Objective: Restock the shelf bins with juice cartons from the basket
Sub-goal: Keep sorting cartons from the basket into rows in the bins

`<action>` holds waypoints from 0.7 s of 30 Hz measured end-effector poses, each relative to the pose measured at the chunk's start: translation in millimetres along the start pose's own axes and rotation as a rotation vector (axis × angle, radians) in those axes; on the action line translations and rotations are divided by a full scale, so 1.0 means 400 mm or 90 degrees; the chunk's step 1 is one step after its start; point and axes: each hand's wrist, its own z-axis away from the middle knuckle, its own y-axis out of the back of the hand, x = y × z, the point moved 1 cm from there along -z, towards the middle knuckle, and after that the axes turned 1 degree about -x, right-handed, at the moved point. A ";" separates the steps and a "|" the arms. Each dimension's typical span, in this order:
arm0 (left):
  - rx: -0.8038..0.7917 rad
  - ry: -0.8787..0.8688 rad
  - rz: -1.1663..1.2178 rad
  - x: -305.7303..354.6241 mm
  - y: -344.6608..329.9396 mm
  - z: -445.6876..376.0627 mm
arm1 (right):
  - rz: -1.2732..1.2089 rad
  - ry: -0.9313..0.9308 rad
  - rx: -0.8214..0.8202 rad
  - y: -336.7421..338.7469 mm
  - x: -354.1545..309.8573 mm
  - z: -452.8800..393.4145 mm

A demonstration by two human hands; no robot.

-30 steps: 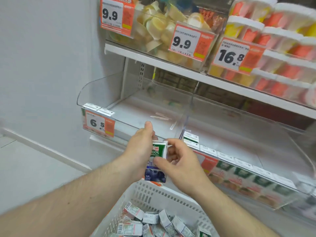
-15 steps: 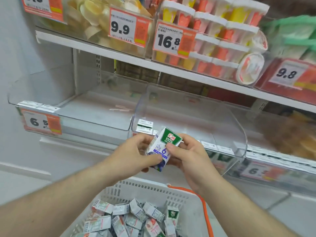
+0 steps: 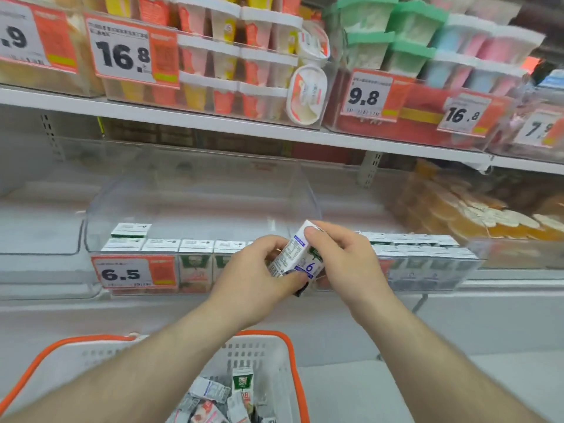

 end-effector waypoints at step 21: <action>0.006 0.003 -0.571 0.001 -0.177 -0.184 | 0.288 -0.029 -0.054 0.185 0.101 -0.455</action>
